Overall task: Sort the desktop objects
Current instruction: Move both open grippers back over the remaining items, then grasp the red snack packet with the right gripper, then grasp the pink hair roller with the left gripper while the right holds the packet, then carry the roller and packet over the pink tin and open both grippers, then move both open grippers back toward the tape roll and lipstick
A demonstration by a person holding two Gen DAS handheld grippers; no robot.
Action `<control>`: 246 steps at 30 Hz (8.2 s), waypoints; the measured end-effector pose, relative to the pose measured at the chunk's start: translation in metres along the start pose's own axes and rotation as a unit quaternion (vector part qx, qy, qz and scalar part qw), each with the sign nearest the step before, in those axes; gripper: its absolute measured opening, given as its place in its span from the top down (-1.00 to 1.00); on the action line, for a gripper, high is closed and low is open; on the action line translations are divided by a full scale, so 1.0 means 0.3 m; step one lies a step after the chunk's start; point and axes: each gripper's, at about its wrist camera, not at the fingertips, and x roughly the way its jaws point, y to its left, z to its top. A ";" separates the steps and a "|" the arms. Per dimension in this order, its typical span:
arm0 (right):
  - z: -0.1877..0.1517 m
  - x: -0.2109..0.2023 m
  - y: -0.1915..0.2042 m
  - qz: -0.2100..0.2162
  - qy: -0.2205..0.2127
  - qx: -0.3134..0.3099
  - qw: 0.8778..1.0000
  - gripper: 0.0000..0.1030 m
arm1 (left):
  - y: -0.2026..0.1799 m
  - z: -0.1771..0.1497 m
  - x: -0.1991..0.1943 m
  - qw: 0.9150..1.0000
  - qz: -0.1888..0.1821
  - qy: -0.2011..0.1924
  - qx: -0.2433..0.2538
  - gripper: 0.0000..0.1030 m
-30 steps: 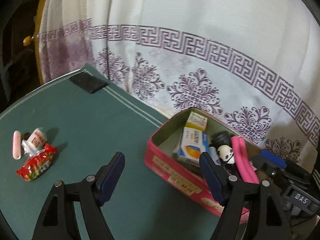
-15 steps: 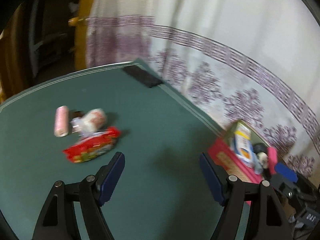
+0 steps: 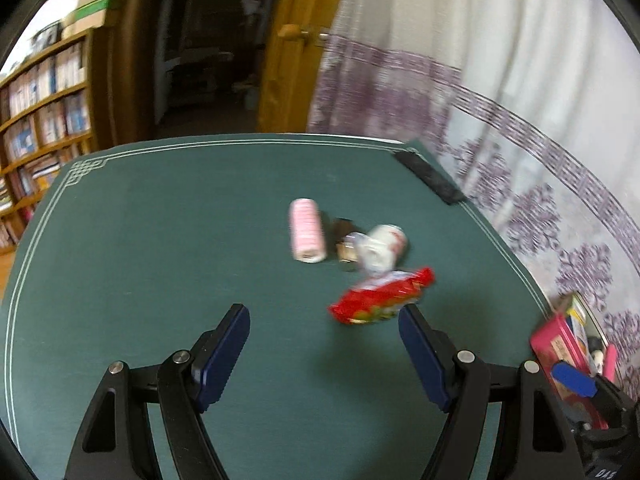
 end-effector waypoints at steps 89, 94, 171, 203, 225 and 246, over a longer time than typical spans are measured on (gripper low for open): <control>0.044 0.422 0.212 0.057 0.118 -0.196 0.972 0.38 | 0.194 -0.058 0.155 0.997 0.036 0.049 -0.055 -0.52; 0.019 0.385 0.127 0.051 0.102 -0.120 0.986 0.39 | 0.172 -0.032 0.167 0.997 0.036 0.052 -0.037 -0.52; -0.176 -0.480 -0.532 -0.129 -0.093 0.116 0.980 0.47 | -0.891 -0.117 -0.039 0.950 -0.199 0.034 0.237 0.43; -0.167 -0.476 -0.489 -0.106 -0.109 0.125 0.980 0.42 | -0.879 -0.144 0.043 0.954 -0.209 0.062 0.207 -0.34; 0.022 -0.091 -0.114 0.034 -0.048 0.030 0.998 -0.25 | -0.209 0.014 0.118 0.997 -0.019 0.040 0.063 -0.43; 0.277 0.464 0.032 0.039 0.013 -0.006 0.999 -0.39 | 0.033 -0.026 0.231 0.998 0.017 0.062 0.005 -0.43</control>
